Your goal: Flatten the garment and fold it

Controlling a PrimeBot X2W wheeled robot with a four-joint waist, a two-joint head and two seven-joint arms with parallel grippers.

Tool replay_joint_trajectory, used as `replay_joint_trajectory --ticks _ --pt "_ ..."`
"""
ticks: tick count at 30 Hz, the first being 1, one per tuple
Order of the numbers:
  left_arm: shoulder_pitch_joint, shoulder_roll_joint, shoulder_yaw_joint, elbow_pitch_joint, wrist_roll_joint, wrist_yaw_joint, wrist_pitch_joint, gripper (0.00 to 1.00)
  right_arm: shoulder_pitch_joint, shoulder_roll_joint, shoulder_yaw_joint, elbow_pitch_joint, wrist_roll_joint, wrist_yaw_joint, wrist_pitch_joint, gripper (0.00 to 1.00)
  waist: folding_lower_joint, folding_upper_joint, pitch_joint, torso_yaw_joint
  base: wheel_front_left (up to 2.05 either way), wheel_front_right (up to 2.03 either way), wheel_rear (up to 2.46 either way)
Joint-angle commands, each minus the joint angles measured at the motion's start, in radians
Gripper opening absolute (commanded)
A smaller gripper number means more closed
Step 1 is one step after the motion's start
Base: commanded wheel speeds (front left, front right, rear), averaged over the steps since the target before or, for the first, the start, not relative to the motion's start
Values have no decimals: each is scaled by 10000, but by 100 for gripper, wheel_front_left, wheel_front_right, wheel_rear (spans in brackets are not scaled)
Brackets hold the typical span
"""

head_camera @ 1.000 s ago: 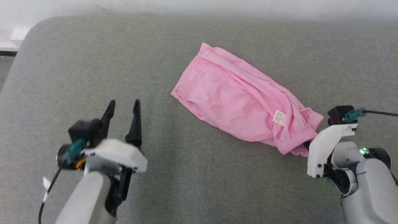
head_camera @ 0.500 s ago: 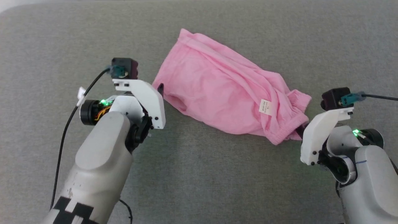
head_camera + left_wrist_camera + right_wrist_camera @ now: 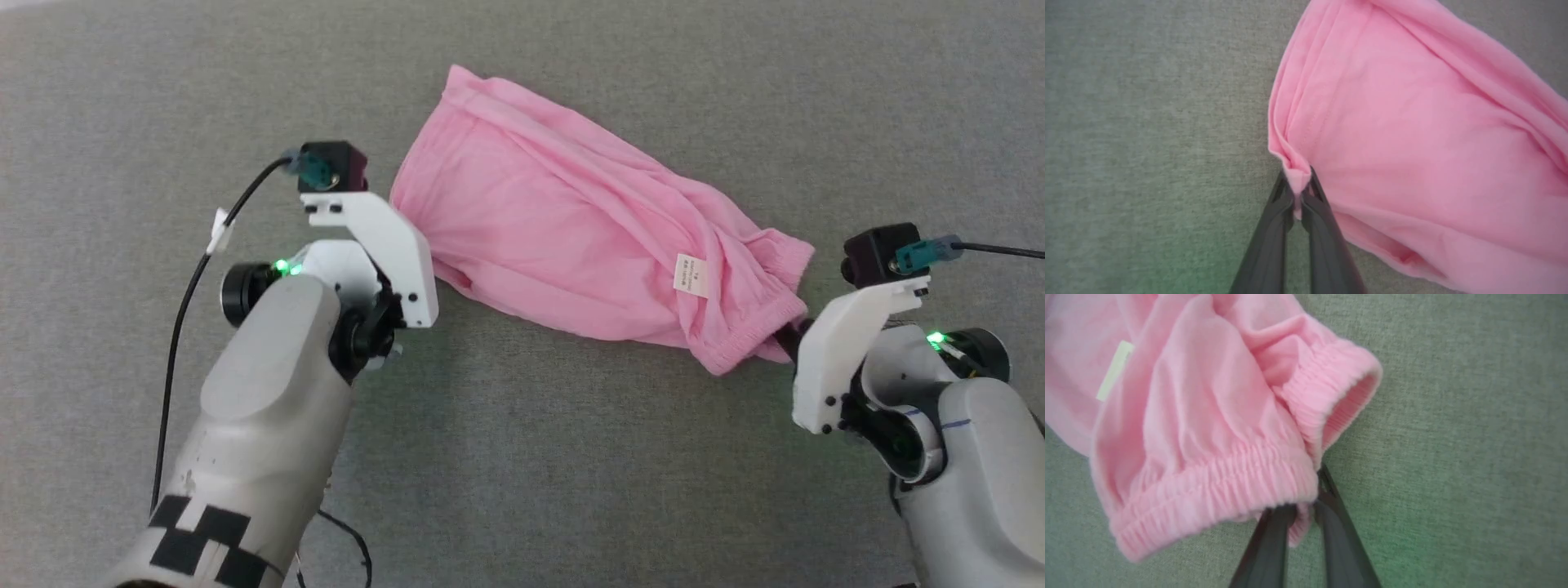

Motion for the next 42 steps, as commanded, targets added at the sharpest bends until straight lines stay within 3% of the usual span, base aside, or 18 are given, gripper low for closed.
replay_joint_trajectory --ticks 1,6,11,19,23,29,30,31,32,33,34,39,42 --pt "593 103 159 201 -205 -51 -157 0 158 -293 61 78 145 -23 121 0 -1 0 -214 192 0 0 0" --pt "1290 287 875 -626 -862 -351 -1132 0 338 -1179 264 40 840 -23 478 0 -1 0 -687 487 0 0 0" --pt "2473 274 1225 -2076 -1231 -262 -1683 0 611 -2109 766 -121 1596 -23 1079 0 -1 0 -1034 840 0 0 0" --pt "5441 226 1118 -4988 -1510 420 -1602 0 811 -3568 1382 -374 2517 -23 1871 0 -1 0 -1430 1420 0 0 0" --pt "6435 137 724 -5637 -1594 609 -1189 0 424 -3814 1484 -18 2564 -23 2002 0 -1 0 -1517 1621 0 0 0" --pt "6922 -88 343 -5760 -1713 703 -870 0 25 -3677 1554 832 2318 -23 2057 0 -1 0 -1592 1920 0 0 0" --pt "6914 -100 338 -5713 -1721 704 -874 40 14 -3625 1558 968 2265 -23 2039 0 -1 0 -1610 1943 0 0 0" --pt "6894 -91 334 -5657 -1702 719 -880 100 10 -3572 1569 1080 2210 -23 1989 0 -1 0 -1634 1955 0 0 0" --pt "6862 -92 355 -5616 -1703 723 -910 100 4 -3497 1529 1195 2171 -23 1867 3 -1 0 -1669 1952 0 0 0" --pt "6832 -91 381 -5587 -1719 723 -924 100 20 -3425 1525 1306 2136 -23 1773 31 -1 0 -1713 1939 0 0 0" --pt "6798 -77 417 -5589 -1728 717 -957 100 44 -3386 1561 1401 2096 -23 1710 100 -1 0 -1760 1915 0 0 0" --pt "6566 154 840 -5890 -1701 763 -1332 100 254 -3167 1276 1570 2122 -23 1076 100 -1 0 -2032 1773 0 0 0" --pt "6340 389 1283 -6173 -1463 772 -2106 100 545 -3015 877 1419 2257 -23 562 100 -1 0 -2195 1682 0 0 0"
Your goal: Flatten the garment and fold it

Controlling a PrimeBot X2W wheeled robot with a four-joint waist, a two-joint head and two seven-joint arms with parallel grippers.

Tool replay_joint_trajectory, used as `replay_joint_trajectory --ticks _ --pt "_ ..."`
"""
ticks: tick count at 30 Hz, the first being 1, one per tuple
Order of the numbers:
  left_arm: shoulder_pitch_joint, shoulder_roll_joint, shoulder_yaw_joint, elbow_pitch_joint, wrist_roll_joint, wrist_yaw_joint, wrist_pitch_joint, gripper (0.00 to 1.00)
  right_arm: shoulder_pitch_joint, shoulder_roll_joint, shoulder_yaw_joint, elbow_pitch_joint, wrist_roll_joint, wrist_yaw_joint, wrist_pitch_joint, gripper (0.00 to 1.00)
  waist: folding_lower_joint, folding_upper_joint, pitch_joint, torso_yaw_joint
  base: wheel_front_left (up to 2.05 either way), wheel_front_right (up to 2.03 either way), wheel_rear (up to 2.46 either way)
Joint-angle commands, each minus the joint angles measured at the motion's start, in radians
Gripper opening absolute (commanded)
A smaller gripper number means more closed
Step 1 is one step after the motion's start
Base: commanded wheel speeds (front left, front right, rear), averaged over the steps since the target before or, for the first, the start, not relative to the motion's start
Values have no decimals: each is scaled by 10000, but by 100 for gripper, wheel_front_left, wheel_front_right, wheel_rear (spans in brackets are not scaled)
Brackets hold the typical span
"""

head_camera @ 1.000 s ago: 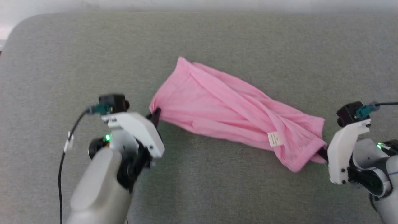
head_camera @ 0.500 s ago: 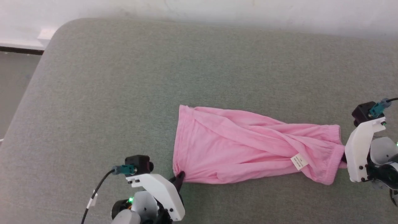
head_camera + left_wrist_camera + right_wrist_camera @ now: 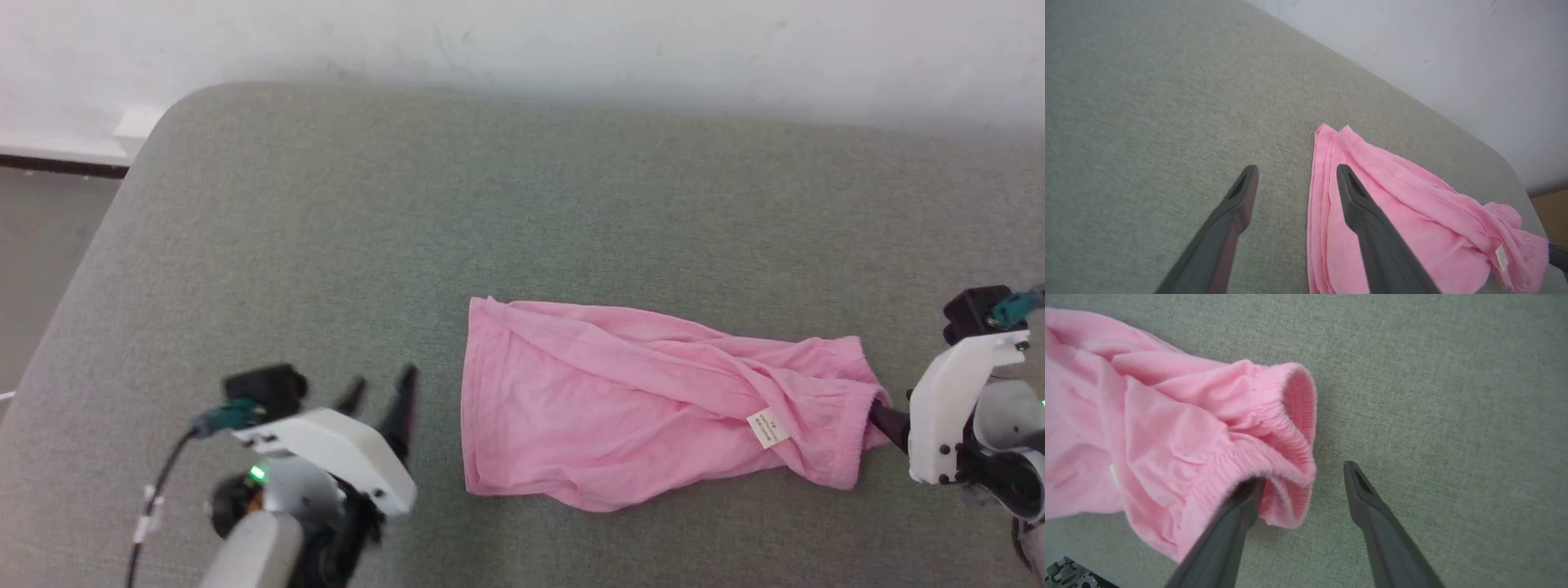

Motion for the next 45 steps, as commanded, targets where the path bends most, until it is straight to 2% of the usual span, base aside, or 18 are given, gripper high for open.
replay_joint_trajectory --ticks 1,9,12,17,22,31,39,40,41,42,45 --pt "-208 159 142 -117 224 -13 -365 100 205 118 -142 -115 75 -21 -214 100 0 0 -141 -125 0 0 0" --pt "-80 735 854 -362 1574 -289 -3853 100 1753 994 -1670 -1211 -152 -21 -1876 100 0 0 -345 -404 0 0 0" --pt "140 761 983 -384 1954 -279 -4592 100 2327 1324 -2075 -1605 -345 -21 -2092 100 0 0 -326 -477 0 0 0" --pt "525 549 1198 -654 2311 -161 -4873 100 2643 1607 -2210 -2146 -585 -21 -1970 100 0 0 -229 -541 0 0 0" --pt "595 326 1334 -776 2457 -225 -4919 100 2183 1494 -1857 -2189 -859 -21 -1455 100 0 0 -74 -449 0 0 0" --pt "323 -89 1345 -929 2671 -496 -4932 100 486 1110 -1266 -886 -1509 -21 -434 100 0 0 466 -34 0 0 0" --pt "240 -402 1483 -833 2872 -695 -4934 100 -311 929 -799 237 -1843 -21 531 100 0 0 871 209 0 0 0" --pt "231 -442 1501 -816 2899 -719 -4934 100 -357 916 -772 335 -1801 -21 618 78 0 0 913 227 0 0 0" --pt "220 -484 1520 -799 2925 -744 -4934 100 -401 904 -721 400 -1740 -21 684 78 0 0 941 240 0 0 0" --pt "213 -523 1545 -782 2949 -768 -4934 100 -436 894 -677 446 -1665 -21 719 0 0 0 961 245 0 0 0" --pt "214 -610 1627 -717 3004 -844 -4934 100 -495 846 -583 536 -1499 -21 778 0 0 0 995 219 0 0 0"
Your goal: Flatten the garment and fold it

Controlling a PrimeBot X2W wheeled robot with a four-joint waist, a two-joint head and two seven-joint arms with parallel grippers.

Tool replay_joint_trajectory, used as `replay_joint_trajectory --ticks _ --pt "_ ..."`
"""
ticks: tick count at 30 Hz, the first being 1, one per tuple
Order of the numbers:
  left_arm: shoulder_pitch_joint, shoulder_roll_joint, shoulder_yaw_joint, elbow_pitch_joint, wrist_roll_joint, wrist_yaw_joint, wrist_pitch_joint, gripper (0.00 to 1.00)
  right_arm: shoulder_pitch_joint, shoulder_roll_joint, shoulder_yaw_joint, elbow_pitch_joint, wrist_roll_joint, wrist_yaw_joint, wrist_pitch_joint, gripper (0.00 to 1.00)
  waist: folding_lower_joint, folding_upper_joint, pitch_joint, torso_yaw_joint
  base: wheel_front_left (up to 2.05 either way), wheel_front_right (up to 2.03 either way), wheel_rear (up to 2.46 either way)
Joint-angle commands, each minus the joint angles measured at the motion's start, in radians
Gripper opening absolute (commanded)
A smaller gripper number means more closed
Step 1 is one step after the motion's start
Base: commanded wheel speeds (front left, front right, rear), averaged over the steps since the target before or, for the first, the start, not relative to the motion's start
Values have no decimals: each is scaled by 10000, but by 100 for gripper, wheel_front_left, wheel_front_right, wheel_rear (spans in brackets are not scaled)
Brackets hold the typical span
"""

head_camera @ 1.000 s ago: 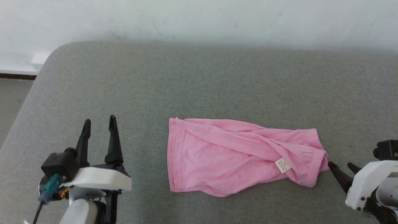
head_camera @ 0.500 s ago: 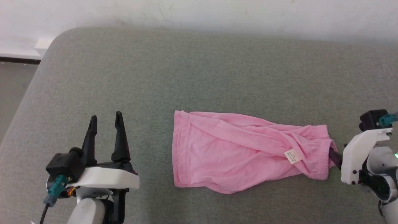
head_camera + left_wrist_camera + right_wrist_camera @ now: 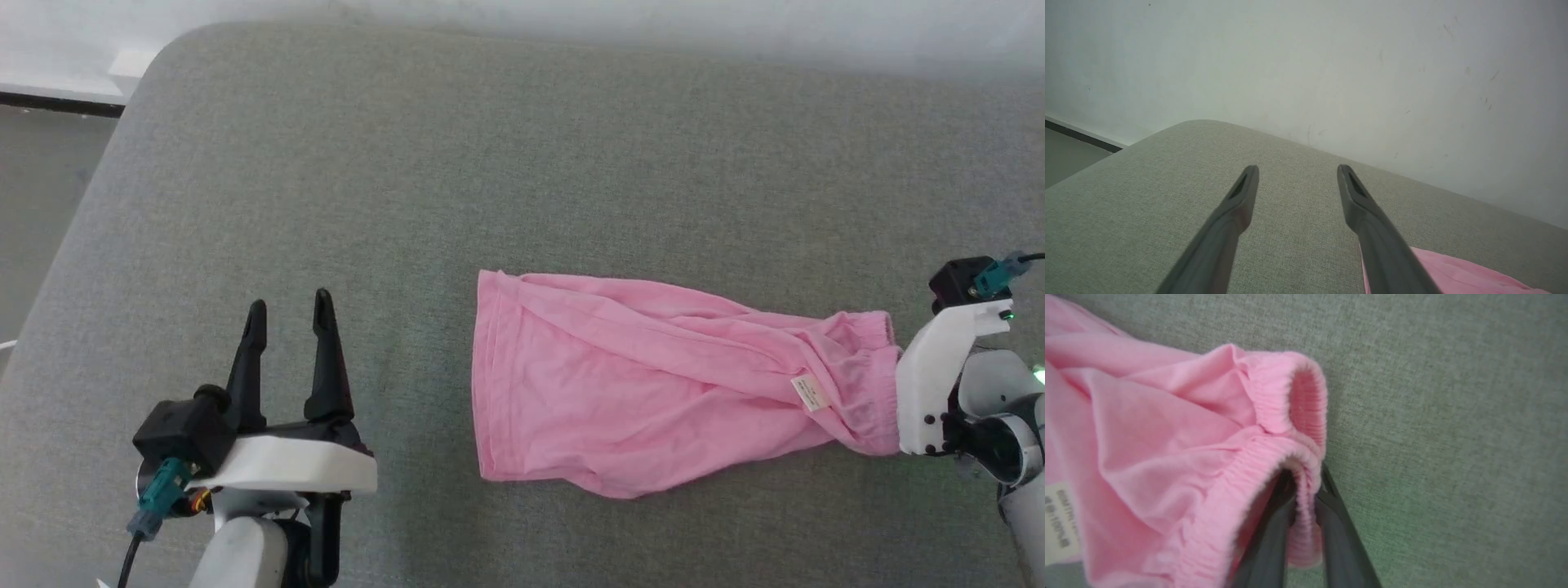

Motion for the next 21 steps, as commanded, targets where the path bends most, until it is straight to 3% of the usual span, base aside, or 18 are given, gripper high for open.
replay_joint_trajectory --ticks 1,9,16,21 --pt "-120 -70 90 63 91 -78 -46 100 91 32 93 253 153 -21 88 0 -1 0 4 -27 0 0 0" --pt "-151 -176 203 253 191 -296 -47 100 231 -580 -406 396 482 -21 106 0 -1 0 -113 -207 0 0 0" --pt "-192 -211 247 298 319 -406 -47 100 303 -1070 -1933 937 -488 -21 221 0 -1 0 -119 -318 0 0 0" --pt "-85 -244 252 374 351 -463 -47 100 438 -1160 -1862 799 -919 -21 793 0 -1 0 -318 -380 0 0 0"
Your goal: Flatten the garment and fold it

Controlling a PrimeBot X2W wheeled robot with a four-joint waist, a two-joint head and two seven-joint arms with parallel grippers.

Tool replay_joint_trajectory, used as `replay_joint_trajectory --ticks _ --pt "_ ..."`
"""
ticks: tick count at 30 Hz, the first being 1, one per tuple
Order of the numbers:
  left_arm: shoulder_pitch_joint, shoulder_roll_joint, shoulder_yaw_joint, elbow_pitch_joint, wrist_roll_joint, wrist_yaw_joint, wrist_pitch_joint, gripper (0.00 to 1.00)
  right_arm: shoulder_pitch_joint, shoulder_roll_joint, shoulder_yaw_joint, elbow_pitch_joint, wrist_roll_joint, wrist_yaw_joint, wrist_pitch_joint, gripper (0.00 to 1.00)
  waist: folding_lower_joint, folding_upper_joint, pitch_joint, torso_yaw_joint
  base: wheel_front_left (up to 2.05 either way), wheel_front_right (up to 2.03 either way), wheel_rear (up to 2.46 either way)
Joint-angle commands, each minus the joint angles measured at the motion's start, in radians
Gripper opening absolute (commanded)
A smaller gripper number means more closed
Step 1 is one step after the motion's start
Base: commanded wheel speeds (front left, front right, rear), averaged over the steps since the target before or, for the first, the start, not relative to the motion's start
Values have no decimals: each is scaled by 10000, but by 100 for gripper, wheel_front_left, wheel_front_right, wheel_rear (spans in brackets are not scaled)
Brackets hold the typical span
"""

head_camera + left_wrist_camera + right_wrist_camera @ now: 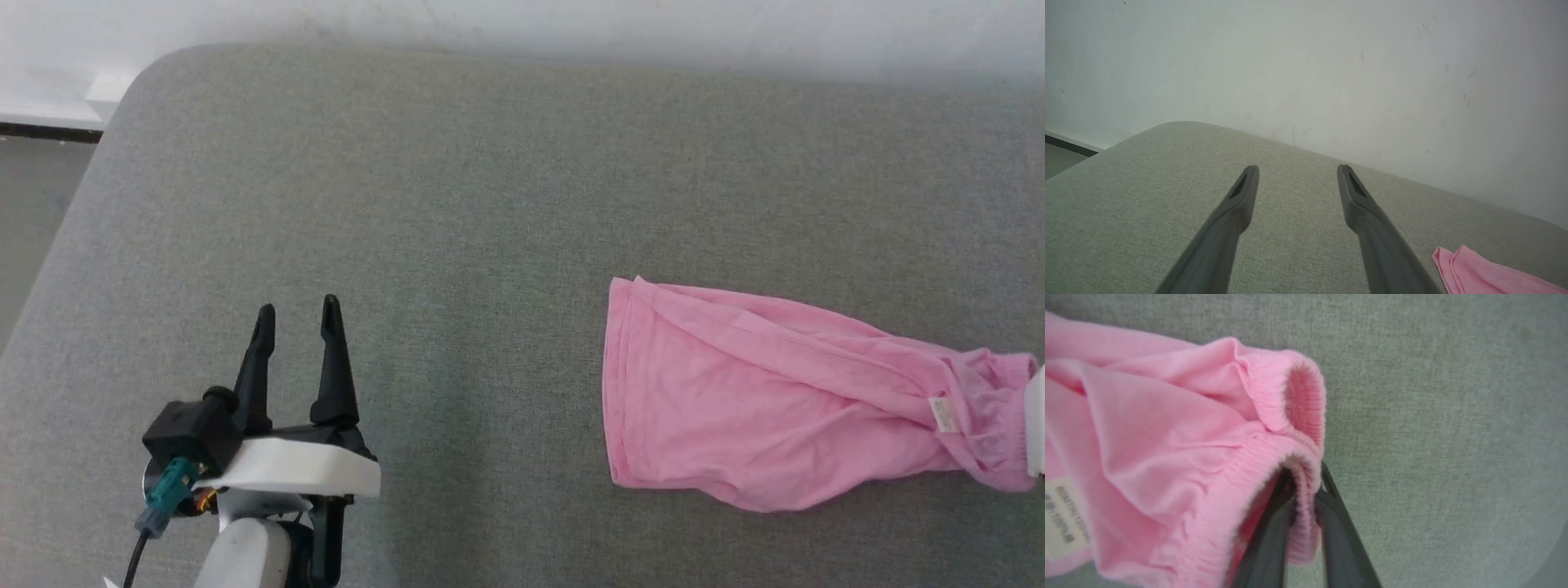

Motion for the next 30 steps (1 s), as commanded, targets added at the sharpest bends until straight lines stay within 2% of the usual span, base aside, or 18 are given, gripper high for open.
replay_joint_trajectory --ticks 1,7,12,16,22,30 --pt "-33 -44 35 39 97 -70 -47 100 202 -41 56 -108 60 -23 202 0 -1 -1 -125 -21 0 0 0" --pt "152 -80 16 142 76 -136 -47 100 838 -23 317 -2271 1407 -23 2114 0 -1 -1 -510 -105 0 0 0" --pt "249 -121 -43 218 26 -210 -47 100 1277 725 546 -4460 2695 -23 2986 0 -1 -1 -678 -151 0 0 0" --pt "191 -147 -128 311 6 -285 -47 100 1306 1353 1216 -5517 2984 -23 3074 0 -1 -1 -720 -80 0 0 0" --pt "60 -177 -219 419 -9 -450 -47 100 918 2244 2341 -5508 2716 -23 2665 0 -1 -1 -607 206 0 0 0" --pt "71 -277 -203 490 4 -542 -47 100 -3 3150 3099 -3949 1521 -23 1499 0 -1 -1 -298 629 0 0 0"
